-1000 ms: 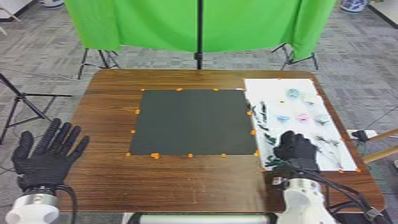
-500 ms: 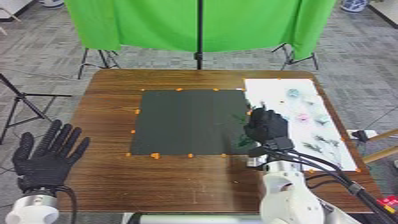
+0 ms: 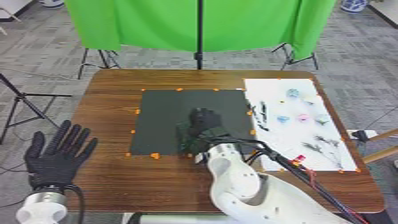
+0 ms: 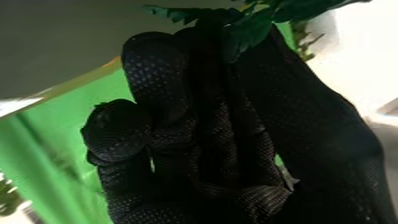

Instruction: Arrange flowers

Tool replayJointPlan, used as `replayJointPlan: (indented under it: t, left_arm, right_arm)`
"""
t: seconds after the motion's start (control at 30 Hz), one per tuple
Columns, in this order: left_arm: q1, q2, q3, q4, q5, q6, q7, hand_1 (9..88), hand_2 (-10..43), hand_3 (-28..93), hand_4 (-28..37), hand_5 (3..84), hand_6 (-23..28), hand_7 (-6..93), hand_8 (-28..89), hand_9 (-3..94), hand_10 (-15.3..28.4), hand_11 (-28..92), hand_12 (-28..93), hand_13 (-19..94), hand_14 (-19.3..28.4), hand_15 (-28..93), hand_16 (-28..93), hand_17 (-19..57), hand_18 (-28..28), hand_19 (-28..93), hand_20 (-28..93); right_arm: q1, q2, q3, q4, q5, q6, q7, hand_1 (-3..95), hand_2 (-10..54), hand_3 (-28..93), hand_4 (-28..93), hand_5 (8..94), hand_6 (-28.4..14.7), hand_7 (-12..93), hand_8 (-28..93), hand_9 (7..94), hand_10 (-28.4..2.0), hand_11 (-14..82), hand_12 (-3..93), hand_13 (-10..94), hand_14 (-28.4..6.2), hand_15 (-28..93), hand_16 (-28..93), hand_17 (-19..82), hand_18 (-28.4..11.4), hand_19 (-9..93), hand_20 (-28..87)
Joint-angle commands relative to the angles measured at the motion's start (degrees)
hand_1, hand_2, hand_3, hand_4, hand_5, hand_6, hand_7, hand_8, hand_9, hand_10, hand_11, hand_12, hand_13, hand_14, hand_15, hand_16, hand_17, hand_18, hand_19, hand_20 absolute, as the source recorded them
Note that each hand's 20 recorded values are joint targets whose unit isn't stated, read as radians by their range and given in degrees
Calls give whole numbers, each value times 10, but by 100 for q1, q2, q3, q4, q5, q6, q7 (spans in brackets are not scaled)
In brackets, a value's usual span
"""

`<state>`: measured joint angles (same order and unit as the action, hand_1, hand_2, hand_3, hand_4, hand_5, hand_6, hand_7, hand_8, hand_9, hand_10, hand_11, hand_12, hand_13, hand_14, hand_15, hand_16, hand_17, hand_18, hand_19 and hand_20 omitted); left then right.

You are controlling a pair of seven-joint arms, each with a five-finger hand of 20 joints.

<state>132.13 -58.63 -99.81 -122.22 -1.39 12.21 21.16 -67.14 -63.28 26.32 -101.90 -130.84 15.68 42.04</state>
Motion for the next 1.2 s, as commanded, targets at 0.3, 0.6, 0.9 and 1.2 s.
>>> replayJointPlan:
  t: [0.3,0.6,0.9,1.2]
  left_arm:
    - [-107,290,262,74,120,92,-36,224,108,747,-283,405,76,121,-78,351,153,198,130,264,150,344,-36,-65,151,343,165]
    - [-138,379,336,82,71,123,-35,224,108,748,-283,404,73,125,-80,351,152,199,130,263,149,344,-36,-65,151,342,164]
    - [-114,395,312,76,18,146,19,243,118,773,-276,404,74,123,-80,350,152,199,129,262,151,345,-37,-67,153,346,165]
    - [-97,364,323,93,-57,167,-14,251,119,767,-269,403,79,122,-79,348,155,198,128,260,156,345,-37,-71,159,353,165]
  right_arm:
    - [1108,-970,-1051,753,303,263,32,635,-95,698,-149,679,-20,547,174,817,-105,219,518,792,-39,477,451,488,-236,928,338]
    - [984,-1222,-1300,1182,-40,121,224,634,-95,703,-155,672,-22,561,169,804,-113,242,519,783,-46,504,441,487,-239,932,336]
    - [590,-1397,-844,1113,59,-598,217,610,-95,694,-156,632,-28,551,151,780,-133,222,476,753,-56,523,427,473,-245,931,333]
    - [495,-1483,-639,1132,251,-438,209,531,-95,714,-195,584,-72,255,-74,711,-165,228,362,728,-92,564,368,468,-244,932,332]
